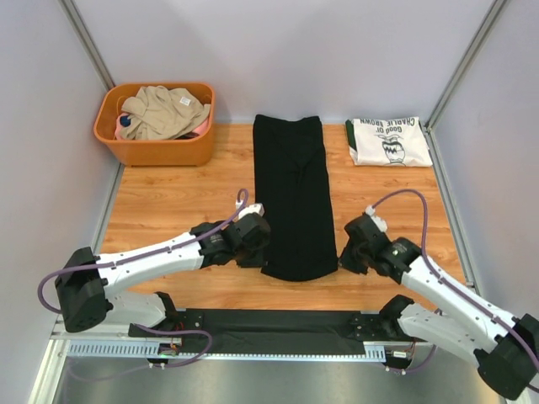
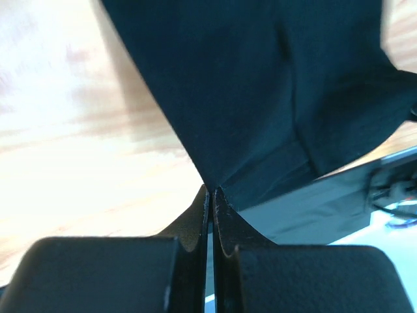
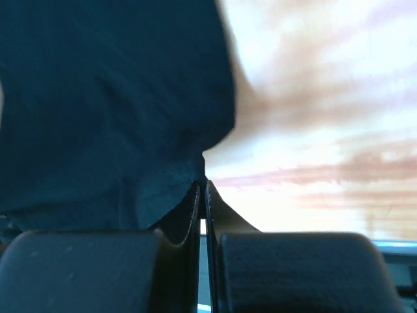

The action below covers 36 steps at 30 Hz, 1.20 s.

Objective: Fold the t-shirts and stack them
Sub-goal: Fold the tshirt

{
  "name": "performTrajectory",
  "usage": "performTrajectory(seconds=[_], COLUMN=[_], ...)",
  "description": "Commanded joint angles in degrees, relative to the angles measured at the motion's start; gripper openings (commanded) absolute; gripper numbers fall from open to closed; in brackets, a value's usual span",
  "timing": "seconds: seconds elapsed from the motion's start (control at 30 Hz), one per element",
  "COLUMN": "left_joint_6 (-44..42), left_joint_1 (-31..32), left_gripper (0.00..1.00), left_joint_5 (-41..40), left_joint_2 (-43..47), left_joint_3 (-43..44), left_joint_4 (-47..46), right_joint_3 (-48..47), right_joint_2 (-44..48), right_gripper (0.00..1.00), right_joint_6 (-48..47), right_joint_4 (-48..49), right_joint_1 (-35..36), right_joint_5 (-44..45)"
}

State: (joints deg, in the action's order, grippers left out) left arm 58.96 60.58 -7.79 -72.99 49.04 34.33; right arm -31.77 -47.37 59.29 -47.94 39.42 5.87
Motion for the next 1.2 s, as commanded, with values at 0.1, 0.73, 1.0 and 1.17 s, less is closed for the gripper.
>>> performTrajectory(seconds=[0.1,0.73,1.0,1.17], left_joint_6=[-10.1,-25.7,-26.7,-26.9], left_joint_1=[-9.9,-31.4,-34.9,-36.4], left_gripper=[0.00,0.00,0.00,0.00], left_joint_5=[0.3,11.7,13.2,15.4], left_joint_2=[-2.2,-34.5,-40.5,-45.6], left_joint_3=[9.1,43.1,47.8,51.5], left_joint_4=[6.4,9.3,9.5,9.5], right_joint_3=[-17.2,-48.6,-56.4,-60.0], right_joint_2=[-14.0,-51.5,-59.5,-64.1], right_gripper=[0.00,0.00,0.00,0.00], right_joint_6=[-12.3,-25.4,-26.3,-25.2], right_joint_4=[3.1,9.9,9.9,8.8], right_joint_1=[-6.4,-21.2,-23.1,-23.8], right_joint_5=[6.6,-3.3,-4.9,-4.8])
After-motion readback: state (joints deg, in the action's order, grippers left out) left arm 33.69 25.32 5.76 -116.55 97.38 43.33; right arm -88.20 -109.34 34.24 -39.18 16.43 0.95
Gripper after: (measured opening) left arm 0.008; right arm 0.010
